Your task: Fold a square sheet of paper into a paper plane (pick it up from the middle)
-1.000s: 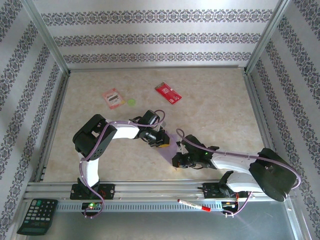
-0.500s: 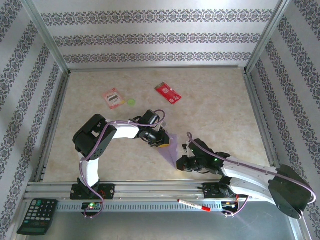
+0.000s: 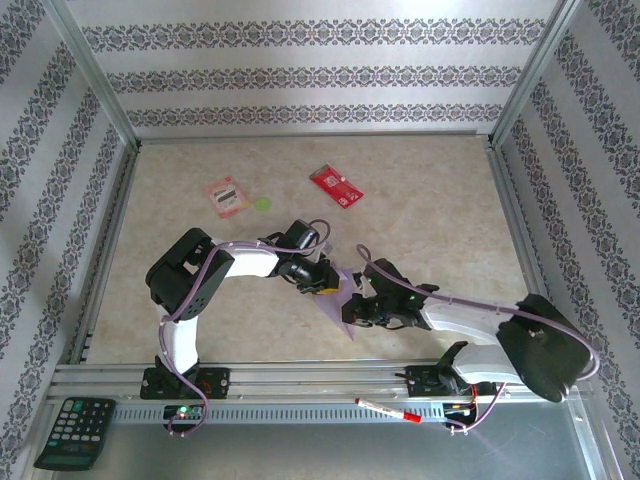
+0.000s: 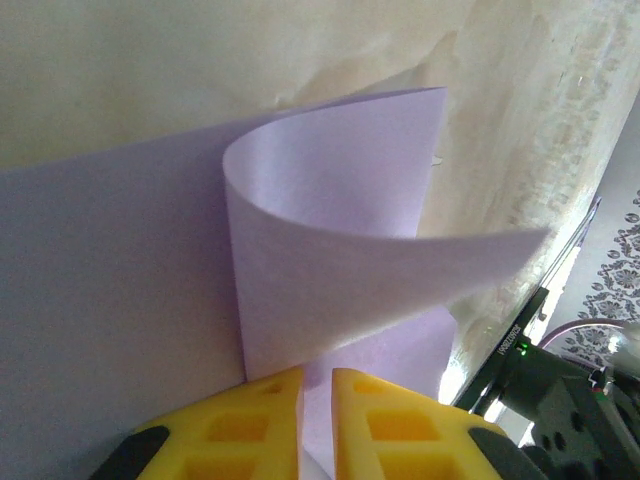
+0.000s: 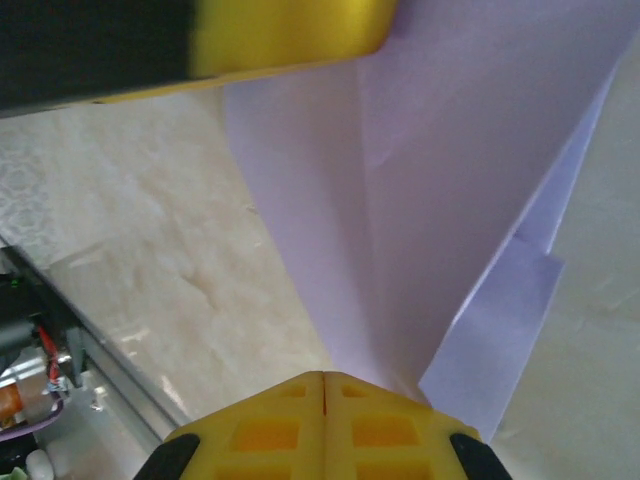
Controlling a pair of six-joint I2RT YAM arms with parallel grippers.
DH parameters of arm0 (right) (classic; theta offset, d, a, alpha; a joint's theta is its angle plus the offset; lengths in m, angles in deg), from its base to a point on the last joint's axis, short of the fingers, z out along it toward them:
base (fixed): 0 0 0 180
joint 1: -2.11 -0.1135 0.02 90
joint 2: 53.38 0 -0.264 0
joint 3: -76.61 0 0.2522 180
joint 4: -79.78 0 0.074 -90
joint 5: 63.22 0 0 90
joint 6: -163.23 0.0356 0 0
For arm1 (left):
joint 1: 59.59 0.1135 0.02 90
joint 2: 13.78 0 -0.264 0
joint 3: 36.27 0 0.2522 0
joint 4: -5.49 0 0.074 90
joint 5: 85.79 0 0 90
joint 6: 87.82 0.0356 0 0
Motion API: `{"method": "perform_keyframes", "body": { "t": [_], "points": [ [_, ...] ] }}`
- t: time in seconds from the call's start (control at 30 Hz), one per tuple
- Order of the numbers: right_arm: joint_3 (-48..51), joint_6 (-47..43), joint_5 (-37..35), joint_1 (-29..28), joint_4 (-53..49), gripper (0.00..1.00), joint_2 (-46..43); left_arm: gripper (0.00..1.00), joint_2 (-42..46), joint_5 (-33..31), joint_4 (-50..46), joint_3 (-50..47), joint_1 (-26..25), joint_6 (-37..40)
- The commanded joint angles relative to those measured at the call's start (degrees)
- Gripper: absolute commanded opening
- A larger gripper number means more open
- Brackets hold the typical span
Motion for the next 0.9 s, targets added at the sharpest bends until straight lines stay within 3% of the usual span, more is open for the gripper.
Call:
{"method": "perform_keyframes", "body": {
  "t": [0.0, 0.63, 0.87],
  "points": [
    [-0.5, -2.2, 1.4, 0.5, 1.8, 0.0, 2.7, 0.16, -3.5, -4.6, -6.1, -1.0, 0.5, 1.4],
    [11.6, 4.4, -1.6, -6.5, -1.2, 0.0, -6.9, 0.16, -3.5, -4.9, -6.5, -1.1, 0.9, 1.6],
    [8.5, 4.2, -2.2, -4.3, -5.8, 0.0, -15.0, 0.16, -3.5, -4.9, -6.6, -1.1, 0.9, 1.7]
  ]
}}
